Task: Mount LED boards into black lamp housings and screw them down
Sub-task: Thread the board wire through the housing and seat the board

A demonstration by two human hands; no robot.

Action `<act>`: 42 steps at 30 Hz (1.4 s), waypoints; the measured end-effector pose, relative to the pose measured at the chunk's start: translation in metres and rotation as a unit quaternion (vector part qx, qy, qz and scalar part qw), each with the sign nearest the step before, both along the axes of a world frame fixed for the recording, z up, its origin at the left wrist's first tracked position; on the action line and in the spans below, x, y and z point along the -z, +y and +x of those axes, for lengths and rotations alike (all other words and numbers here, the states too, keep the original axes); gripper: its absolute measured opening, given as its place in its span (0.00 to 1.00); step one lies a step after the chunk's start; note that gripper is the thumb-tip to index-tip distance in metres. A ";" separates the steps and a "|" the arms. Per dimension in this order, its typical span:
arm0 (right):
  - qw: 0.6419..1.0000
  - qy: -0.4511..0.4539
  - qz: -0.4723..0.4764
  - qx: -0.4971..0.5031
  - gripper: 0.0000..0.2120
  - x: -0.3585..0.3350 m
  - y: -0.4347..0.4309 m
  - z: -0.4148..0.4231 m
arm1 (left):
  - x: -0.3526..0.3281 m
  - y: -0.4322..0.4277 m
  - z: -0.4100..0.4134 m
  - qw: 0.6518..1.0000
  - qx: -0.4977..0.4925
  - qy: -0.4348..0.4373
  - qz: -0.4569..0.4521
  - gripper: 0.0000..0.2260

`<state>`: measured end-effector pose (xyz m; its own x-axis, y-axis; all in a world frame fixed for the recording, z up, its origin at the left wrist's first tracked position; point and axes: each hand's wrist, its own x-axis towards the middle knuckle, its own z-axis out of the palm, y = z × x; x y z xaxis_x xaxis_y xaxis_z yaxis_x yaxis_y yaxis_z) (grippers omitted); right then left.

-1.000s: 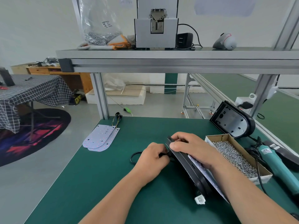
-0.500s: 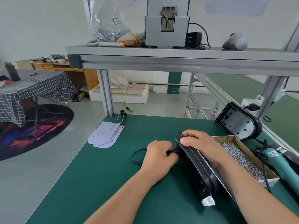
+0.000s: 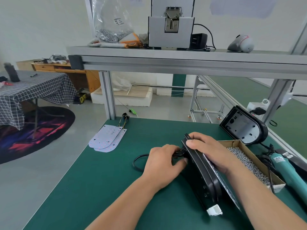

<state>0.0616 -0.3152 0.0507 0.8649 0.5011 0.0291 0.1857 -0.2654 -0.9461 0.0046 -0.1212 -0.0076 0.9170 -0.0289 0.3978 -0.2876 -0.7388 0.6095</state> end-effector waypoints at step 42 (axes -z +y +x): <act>0.951 -0.131 -0.254 0.116 0.32 0.011 -0.030 0.015 | -0.016 -0.013 -0.023 0.898 0.102 0.244 -0.353 0.15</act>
<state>0.0771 -0.3451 0.0402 0.9503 0.3047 0.0640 0.2781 -0.7382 -0.6146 -0.0180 -0.1344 0.0083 0.9913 -0.1149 -0.0635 0.0543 -0.0811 0.9952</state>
